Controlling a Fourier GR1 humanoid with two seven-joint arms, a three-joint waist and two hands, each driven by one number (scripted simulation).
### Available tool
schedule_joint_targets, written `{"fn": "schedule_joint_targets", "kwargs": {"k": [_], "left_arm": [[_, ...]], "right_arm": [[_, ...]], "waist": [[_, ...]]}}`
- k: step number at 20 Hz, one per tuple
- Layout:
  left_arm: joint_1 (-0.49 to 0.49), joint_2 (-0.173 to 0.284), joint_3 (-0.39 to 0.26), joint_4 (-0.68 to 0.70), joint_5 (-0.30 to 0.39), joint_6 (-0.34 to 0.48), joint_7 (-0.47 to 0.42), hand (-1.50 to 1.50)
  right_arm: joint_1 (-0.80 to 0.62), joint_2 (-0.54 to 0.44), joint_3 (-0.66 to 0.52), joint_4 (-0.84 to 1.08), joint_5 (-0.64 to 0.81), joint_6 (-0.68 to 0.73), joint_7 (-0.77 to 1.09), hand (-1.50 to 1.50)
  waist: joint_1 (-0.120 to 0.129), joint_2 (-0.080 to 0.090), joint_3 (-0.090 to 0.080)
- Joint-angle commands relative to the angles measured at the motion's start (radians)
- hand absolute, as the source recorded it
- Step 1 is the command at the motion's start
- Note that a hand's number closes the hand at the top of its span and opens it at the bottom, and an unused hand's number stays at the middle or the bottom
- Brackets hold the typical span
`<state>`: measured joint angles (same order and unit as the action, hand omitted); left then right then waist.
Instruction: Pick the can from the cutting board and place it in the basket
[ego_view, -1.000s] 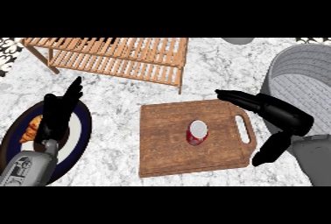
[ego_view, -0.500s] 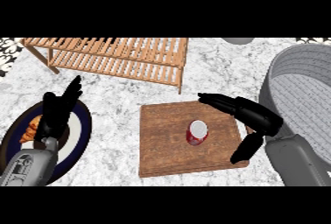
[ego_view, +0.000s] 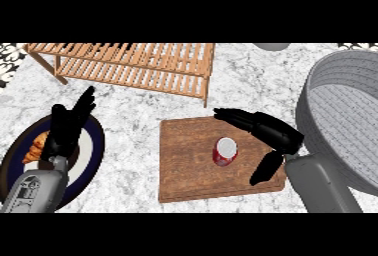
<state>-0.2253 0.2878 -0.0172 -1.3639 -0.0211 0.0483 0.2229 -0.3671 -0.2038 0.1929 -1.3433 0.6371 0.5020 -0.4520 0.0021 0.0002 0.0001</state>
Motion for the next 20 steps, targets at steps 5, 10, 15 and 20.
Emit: {"fn": "schedule_joint_targets", "kwargs": {"k": [5, 10, 15, 20], "left_arm": [[-0.021, -0.023, 0.025, -0.056, -0.029, -0.019, 0.080, 0.00], [0.018, -0.037, 0.044, -0.067, -0.049, -0.037, 0.046, 0.00], [0.025, -0.069, 0.051, -0.051, -0.078, -0.034, 0.007, 0.00], [0.012, -0.049, 0.091, -0.034, -0.074, -0.072, 0.007, 0.00]], "right_arm": [[-0.018, 0.040, 0.023, 0.114, 0.094, -0.045, -0.039, -1.50], [-0.048, 0.078, 0.000, 0.157, 0.100, -0.026, -0.029, -1.50], [-0.072, 0.096, -0.019, 0.153, 0.122, -0.014, -0.003, -1.50], [-0.014, 0.105, -0.016, 0.155, 0.139, -0.049, -0.032, -1.50]], "waist": [[0.001, 0.000, 0.000], [0.003, 0.000, 0.000], [0.001, 0.000, 0.000], [0.000, 0.000, 0.000]]}}
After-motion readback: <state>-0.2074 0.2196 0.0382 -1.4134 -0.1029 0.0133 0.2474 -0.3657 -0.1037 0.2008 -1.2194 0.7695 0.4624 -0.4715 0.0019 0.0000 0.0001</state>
